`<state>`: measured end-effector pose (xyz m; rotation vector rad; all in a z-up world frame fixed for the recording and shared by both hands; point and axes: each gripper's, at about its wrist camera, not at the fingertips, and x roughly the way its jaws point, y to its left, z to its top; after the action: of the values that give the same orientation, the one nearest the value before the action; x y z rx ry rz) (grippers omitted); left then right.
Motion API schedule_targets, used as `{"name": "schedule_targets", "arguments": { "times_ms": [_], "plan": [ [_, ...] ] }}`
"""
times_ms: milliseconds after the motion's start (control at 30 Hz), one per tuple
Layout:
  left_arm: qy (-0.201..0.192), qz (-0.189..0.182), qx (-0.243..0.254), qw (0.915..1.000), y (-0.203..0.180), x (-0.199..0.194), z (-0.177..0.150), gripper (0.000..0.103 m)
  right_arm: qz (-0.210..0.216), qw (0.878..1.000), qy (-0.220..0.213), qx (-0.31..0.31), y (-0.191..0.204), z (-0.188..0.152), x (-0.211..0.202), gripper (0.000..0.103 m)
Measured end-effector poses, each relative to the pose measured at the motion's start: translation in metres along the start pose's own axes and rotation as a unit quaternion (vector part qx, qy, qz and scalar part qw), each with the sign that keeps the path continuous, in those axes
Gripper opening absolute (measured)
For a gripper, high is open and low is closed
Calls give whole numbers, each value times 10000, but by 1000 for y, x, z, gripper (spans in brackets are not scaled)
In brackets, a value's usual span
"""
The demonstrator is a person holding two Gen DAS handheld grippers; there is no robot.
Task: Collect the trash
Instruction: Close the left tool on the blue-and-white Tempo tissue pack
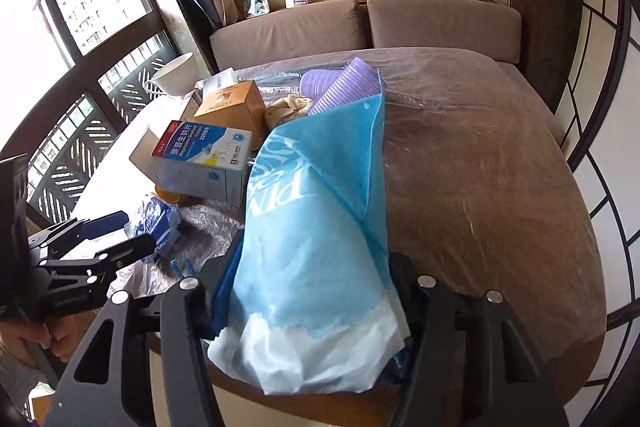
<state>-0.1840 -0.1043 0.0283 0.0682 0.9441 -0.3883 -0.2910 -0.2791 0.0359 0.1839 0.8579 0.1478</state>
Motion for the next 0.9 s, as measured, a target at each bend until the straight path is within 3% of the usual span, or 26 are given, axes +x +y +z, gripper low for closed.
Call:
{"name": "schedule_targets", "arguments": {
  "times_ms": [133, 233, 400, 467, 500, 533, 900],
  "plan": [
    [-46, -41, 66, 10000, -2, 3, 1, 75, 53, 10000, -1, 1, -3, -3, -4, 58],
    [-53, 274, 188, 9994, -5, 10, 4, 88, 83, 9999, 11, -90, -1, -6, -5, 58],
    [58, 319, 255, 9992, -6, 28, 5, 87, 175, 9998, 21, -126, 2, -11, -5, 58],
    [-35, 432, 357, 9984, -10, 28, 4, 72, 201, 9997, 15, -149, 3, -12, -6, 58],
    [-42, 391, 368, 9985, -11, 27, 4, 59, 232, 9996, 5, -171, 4, -12, -7, 58],
    [-35, 369, 336, 9987, -11, 25, 5, 56, 254, 9995, -3, -186, 5, -12, -8, 58],
    [-164, 300, -165, 9993, -14, -10, -15, 56, 581, 9976, -18, -379, 10, -21, -21, 58]
  ]
}}
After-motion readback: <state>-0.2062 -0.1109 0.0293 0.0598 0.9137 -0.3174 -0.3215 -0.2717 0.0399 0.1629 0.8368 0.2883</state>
